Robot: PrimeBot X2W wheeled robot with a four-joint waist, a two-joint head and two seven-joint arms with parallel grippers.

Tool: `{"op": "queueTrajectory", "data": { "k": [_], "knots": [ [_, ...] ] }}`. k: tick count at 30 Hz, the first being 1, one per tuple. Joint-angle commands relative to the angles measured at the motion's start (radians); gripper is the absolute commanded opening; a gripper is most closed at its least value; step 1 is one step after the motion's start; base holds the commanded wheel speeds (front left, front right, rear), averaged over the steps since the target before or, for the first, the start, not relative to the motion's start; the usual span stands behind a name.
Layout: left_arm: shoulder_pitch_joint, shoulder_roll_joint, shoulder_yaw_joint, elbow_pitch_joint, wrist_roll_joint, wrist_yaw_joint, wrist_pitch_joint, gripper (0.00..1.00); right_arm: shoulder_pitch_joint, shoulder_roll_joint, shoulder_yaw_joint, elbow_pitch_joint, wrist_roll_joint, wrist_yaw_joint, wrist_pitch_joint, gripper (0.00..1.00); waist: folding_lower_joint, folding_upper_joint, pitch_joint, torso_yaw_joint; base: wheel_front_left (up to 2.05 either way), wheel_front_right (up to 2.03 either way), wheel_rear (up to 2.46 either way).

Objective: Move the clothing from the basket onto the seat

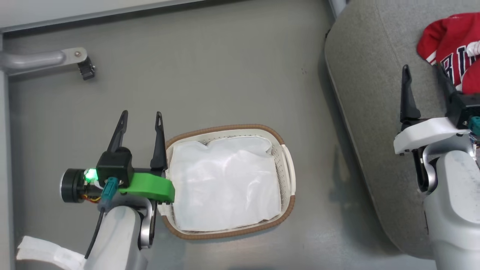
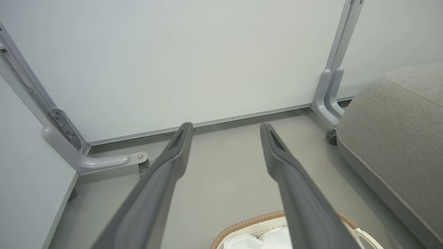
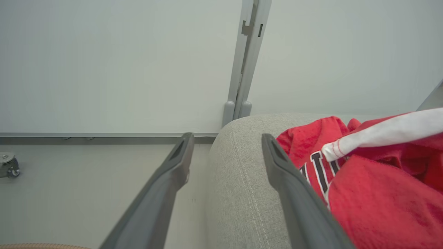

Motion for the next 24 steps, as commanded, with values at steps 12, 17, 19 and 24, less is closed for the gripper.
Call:
{"op": "queueTrajectory", "data": {
  "k": [12,17,19,24],
  "knots": [
    [0.167,-0.027,0.140,-0.014,0.058,-0.020,0.000,1.00,0.131,0.050,0.063,-0.009,0.026,-0.001,-0.002,1.00,0.0000,0.0000,-0.141,0.073,0.00,0.00,0.00],
    [0.227,-0.035,0.188,-0.026,0.075,-0.024,0.000,1.00,0.187,0.062,0.080,-0.014,0.031,-0.001,-0.002,1.00,0.0000,0.0000,-0.176,0.071,0.00,0.00,0.00],
    [0.245,-0.036,0.199,-0.036,0.080,-0.029,0.000,1.00,0.204,0.063,0.087,-0.017,0.034,-0.001,-0.002,1.00,0.0000,0.0000,-0.187,0.072,0.00,0.00,0.00],
    [0.286,-0.042,0.220,-0.064,0.080,-0.041,0.000,1.00,0.245,0.067,0.097,-0.028,0.045,-0.001,-0.002,1.00,0.0000,0.0000,-0.219,0.074,0.00,0.00,0.00]
  ]
}}
